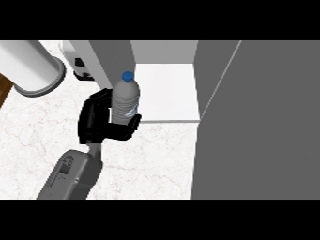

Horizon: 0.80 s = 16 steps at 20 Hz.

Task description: Pick up the bottled water, place it into the cabinet and close the cabinet

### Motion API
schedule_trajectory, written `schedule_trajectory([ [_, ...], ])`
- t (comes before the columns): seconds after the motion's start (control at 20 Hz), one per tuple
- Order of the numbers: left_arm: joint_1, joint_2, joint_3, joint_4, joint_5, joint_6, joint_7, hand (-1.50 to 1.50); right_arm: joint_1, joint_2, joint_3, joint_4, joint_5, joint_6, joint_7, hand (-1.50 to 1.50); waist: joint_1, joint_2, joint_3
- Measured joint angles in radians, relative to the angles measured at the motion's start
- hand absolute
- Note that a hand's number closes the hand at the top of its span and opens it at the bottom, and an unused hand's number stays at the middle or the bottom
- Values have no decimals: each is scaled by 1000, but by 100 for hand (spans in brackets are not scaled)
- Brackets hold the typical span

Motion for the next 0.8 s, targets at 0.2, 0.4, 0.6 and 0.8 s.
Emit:
schedule_trajectory([
  [0.2,0,2,-11,-5,-37,76,-2,150,-30,1,-8,9,-4,1,12,-150,-8,-1,-1],
  [0.4,8,7,-20,-19,-77,153,7,150,-38,7,4,27,-1,6,3,-150,-23,-2,-1],
  [0.6,16,12,-28,-30,-113,226,10,150,-50,1,-1,23,-12,17,7,-150,-40,-2,0],
  [0.8,22,35,-46,-37,-146,268,21,150,-51,3,16,31,-7,21,8,-150,-56,-2,1],
])
